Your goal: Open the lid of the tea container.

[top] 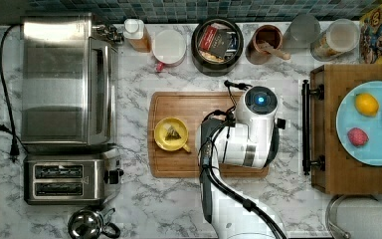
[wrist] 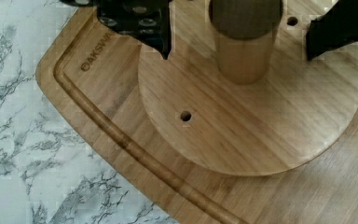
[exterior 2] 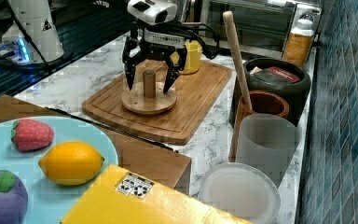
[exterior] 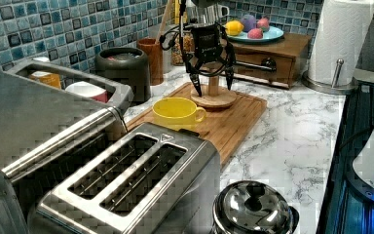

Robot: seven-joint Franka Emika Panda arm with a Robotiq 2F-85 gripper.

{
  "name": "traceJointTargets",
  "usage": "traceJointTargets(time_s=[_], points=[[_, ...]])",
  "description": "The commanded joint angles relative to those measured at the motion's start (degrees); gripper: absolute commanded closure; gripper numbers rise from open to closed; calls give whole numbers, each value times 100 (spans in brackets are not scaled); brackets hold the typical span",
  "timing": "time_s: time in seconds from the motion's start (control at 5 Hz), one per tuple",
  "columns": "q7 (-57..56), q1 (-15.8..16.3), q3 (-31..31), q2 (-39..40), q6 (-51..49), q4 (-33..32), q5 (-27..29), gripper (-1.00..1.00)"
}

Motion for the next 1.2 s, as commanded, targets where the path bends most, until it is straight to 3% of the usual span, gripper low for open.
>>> traceJointTargets(time_s=[0.2,0.8,1.2], points=[[-67,-104,1,-204,-164,435,-37,100],[31,-29,-16,-242,-167,366,-100,100],[-268,-69,161,-971,14,588,15,100]])
